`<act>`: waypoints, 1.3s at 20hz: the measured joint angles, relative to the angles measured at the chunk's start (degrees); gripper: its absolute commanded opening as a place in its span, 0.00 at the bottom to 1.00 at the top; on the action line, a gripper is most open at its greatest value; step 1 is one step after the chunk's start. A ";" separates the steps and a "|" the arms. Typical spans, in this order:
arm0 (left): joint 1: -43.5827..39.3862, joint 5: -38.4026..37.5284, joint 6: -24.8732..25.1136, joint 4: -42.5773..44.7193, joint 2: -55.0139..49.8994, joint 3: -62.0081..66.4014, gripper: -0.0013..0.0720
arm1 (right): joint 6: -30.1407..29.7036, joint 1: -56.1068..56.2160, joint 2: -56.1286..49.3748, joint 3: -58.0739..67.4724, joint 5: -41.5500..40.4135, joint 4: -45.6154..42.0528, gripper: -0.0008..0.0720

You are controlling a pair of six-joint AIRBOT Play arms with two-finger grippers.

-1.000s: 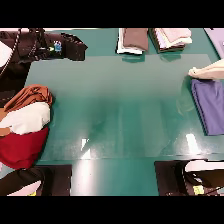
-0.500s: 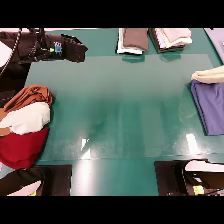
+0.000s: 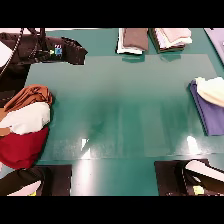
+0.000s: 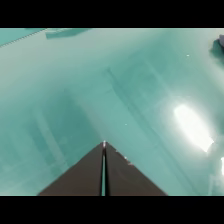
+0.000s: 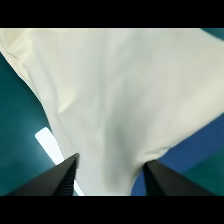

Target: Fold the shirts.

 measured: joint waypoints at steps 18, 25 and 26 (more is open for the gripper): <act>0.00 0.50 0.02 0.20 -0.02 0.00 0.05 | -0.04 40.89 4.35 4.22 -2.03 13.42 0.26; 0.00 0.66 0.02 0.20 -0.02 0.00 0.05 | -0.70 59.04 1.03 4.35 -2.43 12.83 0.03; 0.00 0.66 0.02 0.20 0.00 0.00 0.05 | -0.74 60.35 0.81 4.35 -2.43 12.79 0.03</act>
